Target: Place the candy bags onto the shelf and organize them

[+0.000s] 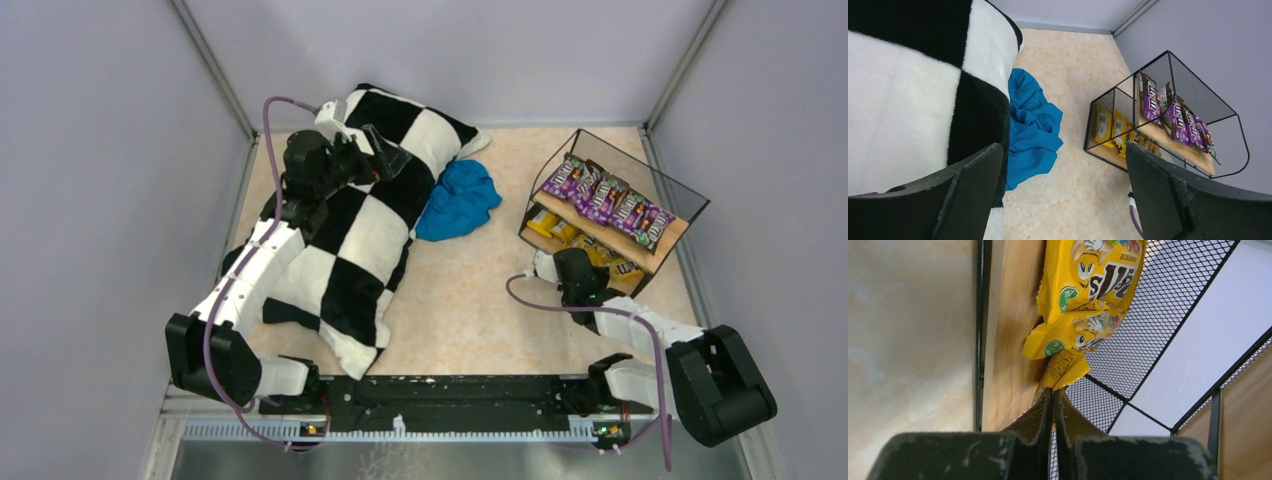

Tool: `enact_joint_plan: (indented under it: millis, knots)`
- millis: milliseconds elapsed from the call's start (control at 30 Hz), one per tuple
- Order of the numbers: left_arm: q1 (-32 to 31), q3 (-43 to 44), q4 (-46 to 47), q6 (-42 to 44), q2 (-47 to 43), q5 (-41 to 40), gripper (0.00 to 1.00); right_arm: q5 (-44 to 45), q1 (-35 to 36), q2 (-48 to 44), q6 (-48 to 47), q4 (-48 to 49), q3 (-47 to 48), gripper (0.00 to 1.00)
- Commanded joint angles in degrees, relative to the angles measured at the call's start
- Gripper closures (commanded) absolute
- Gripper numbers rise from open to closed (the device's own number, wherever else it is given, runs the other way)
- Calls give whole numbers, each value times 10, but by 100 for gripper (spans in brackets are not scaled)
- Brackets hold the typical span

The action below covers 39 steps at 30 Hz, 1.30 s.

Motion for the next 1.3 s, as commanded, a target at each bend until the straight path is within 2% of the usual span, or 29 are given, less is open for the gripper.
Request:
enact_joint_plan:
  millis: [0,300,367,467,567,633,800,867,900,1000,1133,1267]
  knots:
    - [-2,25,18,4,-4,2,2,-13,-21,18,-18,63,20,100]
    - [-4,26,18,8,-8,-6,2,-10,-47,-27,-48,85,-21,100]
    - [-4,26,18,8,-8,-6,2,-18,-48,-44,-50,68,-29,88]
    - [-5,26,18,7,-8,-4,1,-41,-47,-78,-51,38,-37,57]
    - [-5,26,18,7,-6,-2,2,-70,-46,-123,-47,-15,-37,36]
    - [-4,25,18,5,-5,-1,2,-78,-42,-148,-50,-41,-40,27]
    - [-3,24,18,2,-1,8,2,-126,-6,-208,-29,-133,-43,13]
    - [-1,23,18,4,-2,5,2,-148,22,-234,-28,-179,-47,9]
    - [0,24,18,6,-2,1,2,-162,37,-245,-26,-204,-45,3]
    - [3,24,18,12,-4,-5,1,-192,70,-267,-26,-244,-35,1]
    - [20,25,18,13,-9,-4,2,-201,120,-278,-31,-242,-16,1]
    - [27,26,6,26,-15,-24,2,-210,187,-295,43,-199,38,1]
